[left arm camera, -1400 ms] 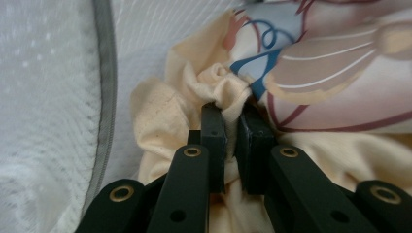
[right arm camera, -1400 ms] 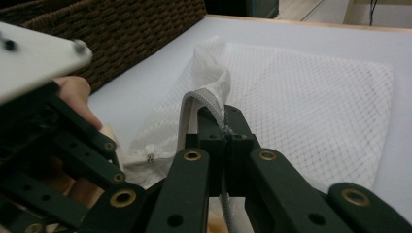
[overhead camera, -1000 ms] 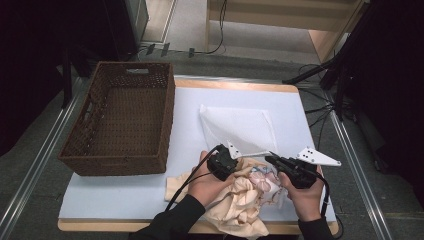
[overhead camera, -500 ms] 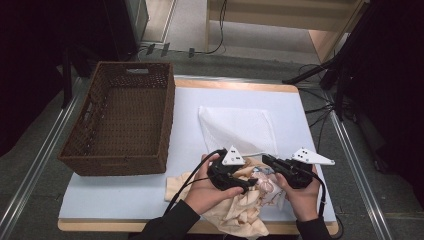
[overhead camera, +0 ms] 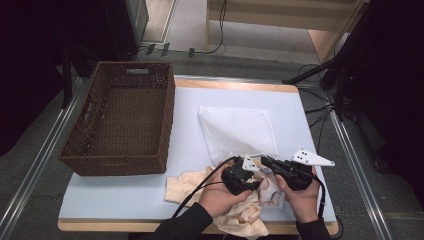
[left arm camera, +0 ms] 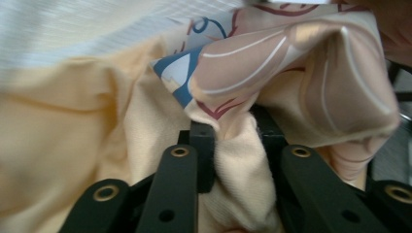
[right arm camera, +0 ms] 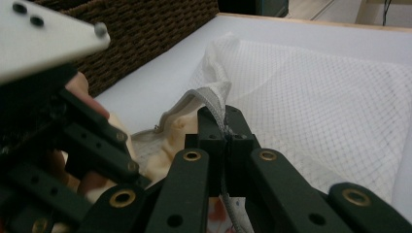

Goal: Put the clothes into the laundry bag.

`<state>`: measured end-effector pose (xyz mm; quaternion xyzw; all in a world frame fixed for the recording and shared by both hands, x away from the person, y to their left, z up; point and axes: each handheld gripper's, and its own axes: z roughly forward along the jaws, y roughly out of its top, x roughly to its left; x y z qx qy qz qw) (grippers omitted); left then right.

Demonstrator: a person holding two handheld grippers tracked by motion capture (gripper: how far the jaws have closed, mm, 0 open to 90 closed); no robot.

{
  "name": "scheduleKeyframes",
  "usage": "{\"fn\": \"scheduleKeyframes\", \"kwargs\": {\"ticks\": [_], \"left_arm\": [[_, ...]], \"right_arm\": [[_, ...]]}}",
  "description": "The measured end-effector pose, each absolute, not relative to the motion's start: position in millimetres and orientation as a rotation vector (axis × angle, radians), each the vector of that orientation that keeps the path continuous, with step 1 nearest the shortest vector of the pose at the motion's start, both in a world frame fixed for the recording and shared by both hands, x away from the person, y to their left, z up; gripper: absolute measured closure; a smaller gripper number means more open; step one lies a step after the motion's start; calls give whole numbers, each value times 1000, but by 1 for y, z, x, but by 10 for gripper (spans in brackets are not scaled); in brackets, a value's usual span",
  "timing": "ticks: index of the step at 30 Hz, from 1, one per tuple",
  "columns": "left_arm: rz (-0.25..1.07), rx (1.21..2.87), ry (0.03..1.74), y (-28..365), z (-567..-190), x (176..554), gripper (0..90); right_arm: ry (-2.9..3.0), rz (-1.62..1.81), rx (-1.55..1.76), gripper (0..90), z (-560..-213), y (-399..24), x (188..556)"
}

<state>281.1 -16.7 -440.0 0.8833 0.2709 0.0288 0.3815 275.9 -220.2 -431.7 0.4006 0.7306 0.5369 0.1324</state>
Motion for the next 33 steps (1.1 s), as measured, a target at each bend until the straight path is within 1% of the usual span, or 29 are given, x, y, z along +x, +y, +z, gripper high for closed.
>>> {"fn": "scheduleKeyframes", "kwargs": {"ticks": [2,4,6,7,8,9,10,11,12,13,15,19,21,25,28,30,31,32,33], "left_arm": [[108,2174,768,-5,-434,285,775],[173,2064,893,9,-430,292,775],[210,2000,967,18,-429,297,773],[243,2000,983,18,-432,298,771],[257,2037,993,16,-437,299,764],[227,2075,1002,12,-445,299,754],[205,2108,988,8,-453,298,737],[230,2123,957,5,-458,295,716],[248,2110,942,4,-457,292,678],[239,2107,934,5,-455,291,640],[199,2037,905,12,-442,288,537],[159,1939,867,24,-420,280,445],[135,1910,838,23,-414,274,427],[82,1980,765,3,-423,266,323],[71,2042,768,-10,-435,267,278],[103,2110,798,-17,-444,270,276],[144,2181,833,-22,-452,274,287],[202,2226,853,-24,-456,275,367],[239,2231,850,-24,-460,277,436]], "right_arm": [[2111,1562,1148,888,-430,-220,274],[2096,1570,1146,888,-427,-220,272],[2090,1579,1140,889,-424,-220,270],[2082,1585,1136,889,-422,-220,270],[2085,1586,1125,889,-421,-219,269],[2085,1587,1122,889,-421,-219,268],[2092,1582,1122,889,-422,-218,268],[2096,1581,1123,889,-422,-217,268],[2103,1578,1121,889,-423,-217,268],[2107,1574,1117,889,-423,-217,268],[2106,1578,1119,889,-424,-218,269],[2103,1576,1136,889,-426,-219,271],[2102,1575,1136,889,-426,-220,271],[2102,1558,1161,888,-428,-220,273],[2108,1553,1172,888,-431,-220,274],[2110,1555,1169,888,-430,-220,274],[2111,1559,1169,888,-430,-220,274],[2112,1568,1161,888,-430,-219,273],[2115,1569,1156,888,-430,-218,273]]}}
